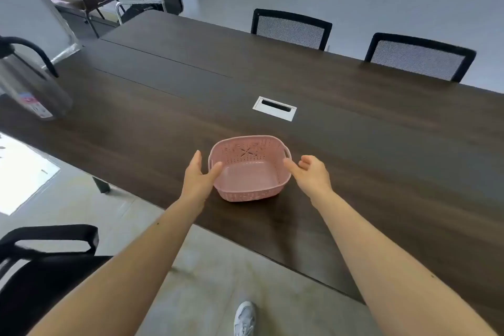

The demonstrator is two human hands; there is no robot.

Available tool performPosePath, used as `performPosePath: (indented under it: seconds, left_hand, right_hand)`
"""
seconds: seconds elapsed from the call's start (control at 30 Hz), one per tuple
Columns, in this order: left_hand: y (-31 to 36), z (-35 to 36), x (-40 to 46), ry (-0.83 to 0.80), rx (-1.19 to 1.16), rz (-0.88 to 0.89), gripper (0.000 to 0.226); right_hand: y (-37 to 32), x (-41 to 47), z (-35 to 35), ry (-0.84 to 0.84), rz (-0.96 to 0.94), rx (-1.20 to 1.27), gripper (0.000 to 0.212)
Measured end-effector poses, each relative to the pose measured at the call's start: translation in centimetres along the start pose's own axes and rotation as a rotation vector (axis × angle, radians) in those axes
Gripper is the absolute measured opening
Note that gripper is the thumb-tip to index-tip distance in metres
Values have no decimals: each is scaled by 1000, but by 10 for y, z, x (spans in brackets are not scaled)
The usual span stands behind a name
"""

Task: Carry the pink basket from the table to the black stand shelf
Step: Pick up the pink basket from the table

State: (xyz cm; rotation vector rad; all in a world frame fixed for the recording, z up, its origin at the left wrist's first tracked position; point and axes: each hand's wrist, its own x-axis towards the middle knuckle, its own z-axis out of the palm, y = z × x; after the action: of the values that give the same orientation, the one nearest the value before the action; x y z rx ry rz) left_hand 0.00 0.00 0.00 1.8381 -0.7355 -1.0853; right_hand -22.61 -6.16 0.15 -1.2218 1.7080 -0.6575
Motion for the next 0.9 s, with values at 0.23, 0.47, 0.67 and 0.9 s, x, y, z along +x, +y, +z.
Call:
performPosePath:
  seconds: [0.23, 0.47, 0.67, 0.9]
  left_hand:
    - [-18, 11, 20, 39, 34, -75, 17]
    - [-29, 18, 27, 47, 25, -122, 30]
    - [-30, 22, 28, 99, 41, -128, 22]
    - [-14, 38, 25, 41, 52, -78, 31]
  right_hand:
    - [9, 27, 17, 9, 31, -92, 39]
    - [17, 41, 23, -3, 37, -130, 21]
    - [20, 41, 21, 25, 45, -124, 12]
    - [25, 34, -2, 101, 69, -102, 14]
